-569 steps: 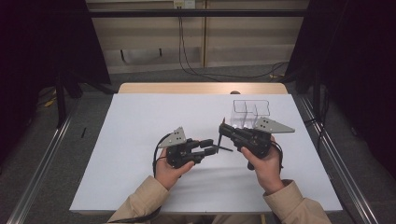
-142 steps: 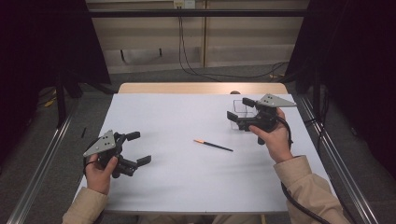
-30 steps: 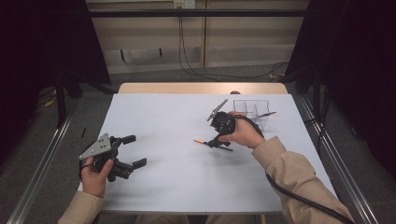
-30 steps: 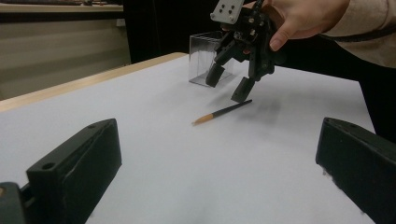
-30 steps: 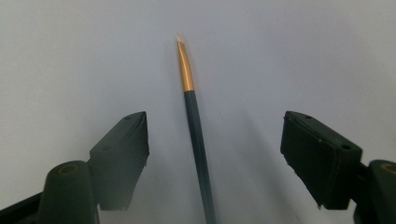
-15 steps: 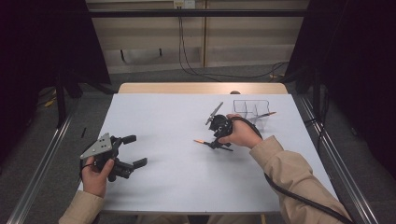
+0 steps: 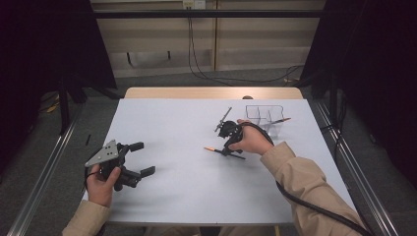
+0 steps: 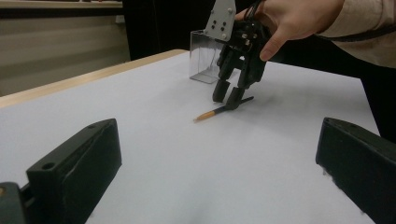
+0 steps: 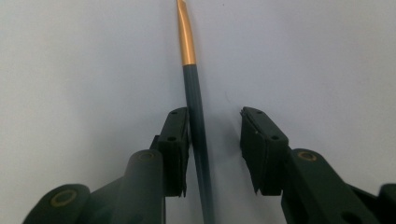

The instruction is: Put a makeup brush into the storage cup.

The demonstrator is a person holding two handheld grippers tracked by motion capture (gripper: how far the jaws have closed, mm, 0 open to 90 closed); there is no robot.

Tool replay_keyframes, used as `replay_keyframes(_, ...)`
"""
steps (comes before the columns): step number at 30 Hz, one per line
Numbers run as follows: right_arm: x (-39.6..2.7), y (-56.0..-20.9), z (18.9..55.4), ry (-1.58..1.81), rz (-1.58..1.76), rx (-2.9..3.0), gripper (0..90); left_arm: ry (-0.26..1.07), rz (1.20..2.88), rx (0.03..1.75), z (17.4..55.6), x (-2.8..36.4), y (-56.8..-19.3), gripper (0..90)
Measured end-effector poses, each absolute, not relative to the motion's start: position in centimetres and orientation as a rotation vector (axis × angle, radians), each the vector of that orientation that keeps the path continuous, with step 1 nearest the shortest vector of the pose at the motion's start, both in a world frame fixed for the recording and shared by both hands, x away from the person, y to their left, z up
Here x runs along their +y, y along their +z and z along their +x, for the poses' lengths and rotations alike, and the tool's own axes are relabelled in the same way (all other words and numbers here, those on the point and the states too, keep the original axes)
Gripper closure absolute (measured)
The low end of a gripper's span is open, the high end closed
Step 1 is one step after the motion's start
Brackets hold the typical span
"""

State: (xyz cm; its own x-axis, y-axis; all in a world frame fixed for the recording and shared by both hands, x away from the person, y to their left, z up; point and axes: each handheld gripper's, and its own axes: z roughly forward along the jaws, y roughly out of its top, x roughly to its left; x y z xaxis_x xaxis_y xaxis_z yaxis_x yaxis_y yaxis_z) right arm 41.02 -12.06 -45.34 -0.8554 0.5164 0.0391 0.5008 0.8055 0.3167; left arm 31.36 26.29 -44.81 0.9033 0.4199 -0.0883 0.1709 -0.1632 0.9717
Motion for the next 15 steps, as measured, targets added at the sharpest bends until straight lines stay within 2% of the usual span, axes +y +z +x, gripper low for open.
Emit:
replay_keyframes(8,-11.7,-45.2,41.4,0.431,0.810,2.951,75.9,0.225,1.747,0.456,31.5,26.2,-45.0,0.0)
replay_keyframes(11,-11.3,-45.1,41.4,0.398,0.781,2.971,83.9,0.229,1.741,0.455,31.5,26.2,-44.9,0.0)
replay_keyframes(15,-11.1,-45.1,41.2,0.380,0.773,2.970,84.1,0.229,1.747,0.453,31.5,26.1,-44.9,0.0)
